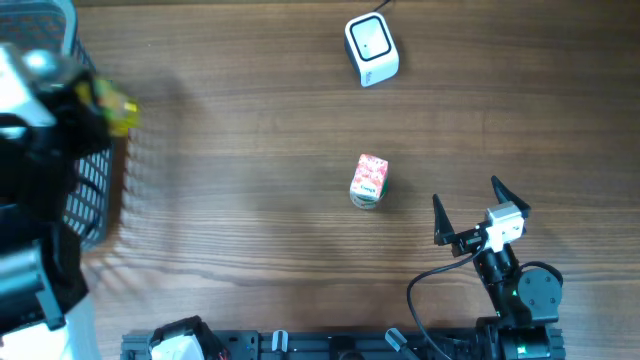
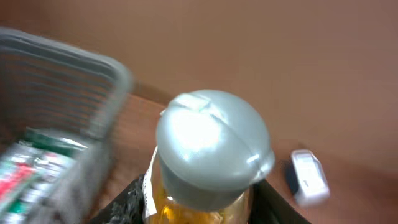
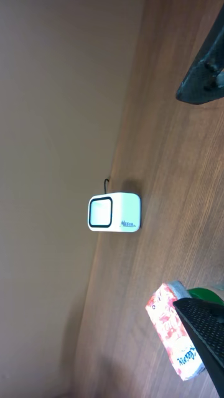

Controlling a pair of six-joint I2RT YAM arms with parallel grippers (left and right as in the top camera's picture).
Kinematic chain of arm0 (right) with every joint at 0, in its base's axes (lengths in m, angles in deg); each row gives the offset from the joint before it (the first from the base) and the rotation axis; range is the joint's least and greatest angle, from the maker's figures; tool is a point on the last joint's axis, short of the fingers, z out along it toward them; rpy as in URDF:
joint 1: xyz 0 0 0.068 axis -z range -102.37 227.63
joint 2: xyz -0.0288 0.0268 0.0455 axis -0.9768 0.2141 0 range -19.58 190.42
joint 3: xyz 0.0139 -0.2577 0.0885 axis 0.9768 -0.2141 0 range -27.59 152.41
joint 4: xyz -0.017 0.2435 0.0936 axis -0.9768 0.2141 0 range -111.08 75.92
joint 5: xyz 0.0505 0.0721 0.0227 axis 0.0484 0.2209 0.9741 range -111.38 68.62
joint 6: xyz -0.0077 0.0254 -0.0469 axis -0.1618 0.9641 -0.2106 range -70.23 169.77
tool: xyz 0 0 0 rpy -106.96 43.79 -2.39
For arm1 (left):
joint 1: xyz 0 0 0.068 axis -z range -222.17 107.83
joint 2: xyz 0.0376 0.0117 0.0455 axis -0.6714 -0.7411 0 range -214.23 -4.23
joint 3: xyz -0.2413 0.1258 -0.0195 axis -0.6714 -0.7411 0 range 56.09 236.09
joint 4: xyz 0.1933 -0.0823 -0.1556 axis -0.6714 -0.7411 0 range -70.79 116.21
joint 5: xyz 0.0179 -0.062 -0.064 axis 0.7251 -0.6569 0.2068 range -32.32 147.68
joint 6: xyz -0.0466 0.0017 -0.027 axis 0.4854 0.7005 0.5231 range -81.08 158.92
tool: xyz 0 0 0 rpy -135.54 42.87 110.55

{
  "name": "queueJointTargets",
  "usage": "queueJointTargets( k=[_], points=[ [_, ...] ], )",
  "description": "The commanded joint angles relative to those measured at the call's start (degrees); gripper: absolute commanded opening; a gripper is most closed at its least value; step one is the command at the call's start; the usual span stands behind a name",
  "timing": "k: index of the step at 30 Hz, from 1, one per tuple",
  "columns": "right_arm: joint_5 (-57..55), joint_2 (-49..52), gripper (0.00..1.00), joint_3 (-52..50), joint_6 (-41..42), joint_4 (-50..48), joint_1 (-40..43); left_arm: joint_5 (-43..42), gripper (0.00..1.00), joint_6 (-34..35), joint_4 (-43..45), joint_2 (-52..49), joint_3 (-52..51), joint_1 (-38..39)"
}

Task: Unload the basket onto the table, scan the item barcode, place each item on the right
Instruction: 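Grasp the yellow Vim bottle by its cap with the left gripper, then carry the Vim bottle beside the snack pack and place it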

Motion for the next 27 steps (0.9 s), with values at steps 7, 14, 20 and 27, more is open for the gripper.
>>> queueJointTargets(
  k=[7,14,20,27],
  points=[
    [0.3,0.0,1.00,-0.1,-0.3,-0.2,-0.1,4.8,0.38,2.1,-4.7,-10.6,0.2,20.2],
    [0.4,0.0,1.00,-0.1,-0.3,-0.2,-0.1,13.0,0.36,5.2,3.2,-17.6,-5.5,32.5],
    [0.3,0.0,1.00,-0.1,-0.3,-0.2,-0.1,20.3,0.36,6.6,18.9,-19.0,-16.9,41.2],
    [0.4,0.0,1.00,-0.1,-0.3,-0.2,-0.1,23.5,0.37,11.1,40.6,-19.6,-34.2,46.7]
  ],
)
